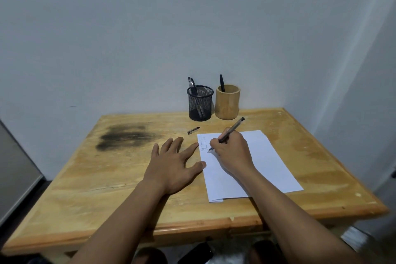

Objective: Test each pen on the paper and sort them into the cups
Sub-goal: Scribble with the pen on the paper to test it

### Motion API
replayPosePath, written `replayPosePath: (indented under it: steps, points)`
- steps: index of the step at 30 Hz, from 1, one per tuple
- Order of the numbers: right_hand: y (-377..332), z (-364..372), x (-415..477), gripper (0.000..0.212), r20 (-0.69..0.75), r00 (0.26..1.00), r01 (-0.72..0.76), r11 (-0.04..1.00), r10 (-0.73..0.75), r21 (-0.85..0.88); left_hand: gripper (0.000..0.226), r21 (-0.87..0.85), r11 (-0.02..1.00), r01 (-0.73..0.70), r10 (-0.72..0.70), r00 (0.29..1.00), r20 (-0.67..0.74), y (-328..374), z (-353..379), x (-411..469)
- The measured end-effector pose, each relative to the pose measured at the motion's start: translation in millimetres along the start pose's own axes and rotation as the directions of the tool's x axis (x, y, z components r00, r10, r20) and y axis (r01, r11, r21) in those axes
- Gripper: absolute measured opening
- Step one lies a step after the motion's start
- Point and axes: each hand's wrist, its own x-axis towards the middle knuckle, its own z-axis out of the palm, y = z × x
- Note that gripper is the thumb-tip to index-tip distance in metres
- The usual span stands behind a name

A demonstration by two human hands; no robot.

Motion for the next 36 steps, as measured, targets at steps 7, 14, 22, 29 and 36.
replayPosePath:
  steps: [7,14,22,29,36]
  points:
    - [-5.5,-3.9,-2.1,0.010,-0.082,0.996,-0.030,0.992,0.041,0.122,0.070,-0.024,1.000,-0.002,0.002,1.000,-0.011,-1.2,0.0,0.7]
    - [-17.4,-11.9,0.0,0.017,-0.089,0.996,0.008,0.961,0.017,0.276,0.056,-0.341,0.937,0.071,-0.151,0.965,-0.214,2.3,-8.7,15.5]
    - [-29.6,-35.4,12.1,0.016,-0.019,0.998,-0.049,0.895,0.064,0.443,0.031,-0.216,0.958,0.190,-0.240,0.940,-0.241,5.0,-19.8,73.3]
    - [-30.7,-29.1,10.2,0.012,0.026,0.995,-0.094,0.838,0.095,0.538,0.021,-0.369,0.920,0.130,-0.274,0.888,-0.369,5.6,-15.8,69.9]
    - [-43.6,-34.0,17.2,0.010,0.022,0.995,-0.087,0.740,0.097,0.667,0.015,-0.431,0.893,-0.132,-0.144,0.822,-0.551,20.5,-48.7,58.6]
